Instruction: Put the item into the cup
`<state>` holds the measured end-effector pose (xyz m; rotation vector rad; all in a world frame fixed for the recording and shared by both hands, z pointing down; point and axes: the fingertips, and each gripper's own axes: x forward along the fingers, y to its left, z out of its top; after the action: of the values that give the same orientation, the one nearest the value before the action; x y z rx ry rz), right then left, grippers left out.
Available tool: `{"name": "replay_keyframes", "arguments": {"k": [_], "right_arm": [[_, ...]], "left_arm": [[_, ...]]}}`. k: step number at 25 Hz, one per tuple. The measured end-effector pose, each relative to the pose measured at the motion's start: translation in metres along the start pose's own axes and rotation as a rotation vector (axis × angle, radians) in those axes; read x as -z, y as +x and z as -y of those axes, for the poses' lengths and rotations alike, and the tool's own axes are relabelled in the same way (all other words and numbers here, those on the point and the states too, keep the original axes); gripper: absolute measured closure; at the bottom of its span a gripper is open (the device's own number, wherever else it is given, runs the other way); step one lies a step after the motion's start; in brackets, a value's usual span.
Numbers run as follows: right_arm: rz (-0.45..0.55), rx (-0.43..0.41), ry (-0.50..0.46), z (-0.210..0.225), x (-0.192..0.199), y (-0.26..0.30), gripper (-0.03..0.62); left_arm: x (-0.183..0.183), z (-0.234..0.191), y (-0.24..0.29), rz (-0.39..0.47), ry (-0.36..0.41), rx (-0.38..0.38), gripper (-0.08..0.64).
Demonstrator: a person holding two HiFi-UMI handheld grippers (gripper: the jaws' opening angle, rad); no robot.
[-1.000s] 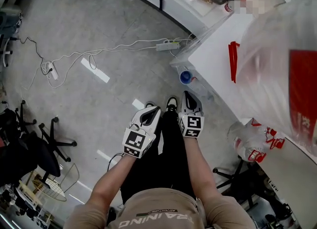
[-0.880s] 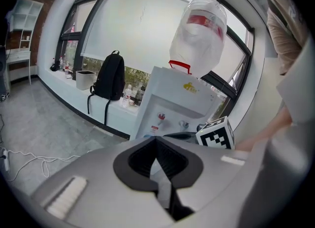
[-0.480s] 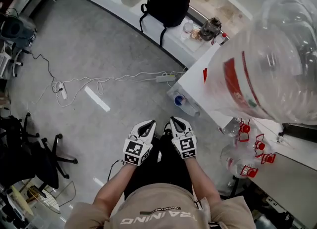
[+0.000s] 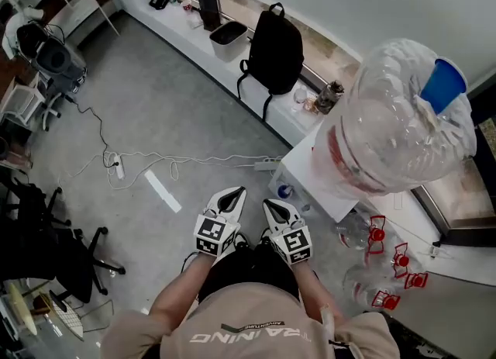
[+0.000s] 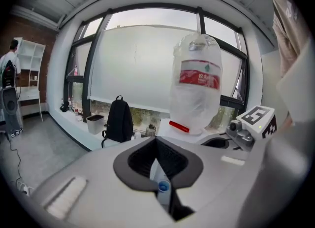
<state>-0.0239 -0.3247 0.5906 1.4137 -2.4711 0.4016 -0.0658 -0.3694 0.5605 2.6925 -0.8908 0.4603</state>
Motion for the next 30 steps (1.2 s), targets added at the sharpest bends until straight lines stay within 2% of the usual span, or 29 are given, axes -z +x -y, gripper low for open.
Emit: {"name": "replay_keyframes", "arguments": {"k": [5, 10, 18, 24, 30], "right_arm": [[0.054, -0.014, -0.086, 0.001, -0.064, -0.013, 0.581], [0.140, -0.019, -0.131, 0.006, -0.134, -0.027, 0.581], [0.263, -0.037, -0.210, -0.005, -0.228, -0.035, 0.581], [0.308, -0.008, -0.237, 0.005, -0.262, -0.041, 0.581], [0.330, 0.018, -0.240, 0.013, -0.279, -0.040, 0.581]], "left_arm": [[-0.061, -0.016, -0.024, 0.103, 0.046, -0.060, 0.552], [-0.115, -0.031, -0.057, 0.187, 0.074, -0.110, 0.552], [-0.181, -0.062, -0.096, 0.318, 0.097, -0.183, 0.552], [-0.213, -0.064, -0.111, 0.389, 0.138, -0.205, 0.552], [-0.224, -0.063, -0.115, 0.413, 0.156, -0.206, 0.552]]}}
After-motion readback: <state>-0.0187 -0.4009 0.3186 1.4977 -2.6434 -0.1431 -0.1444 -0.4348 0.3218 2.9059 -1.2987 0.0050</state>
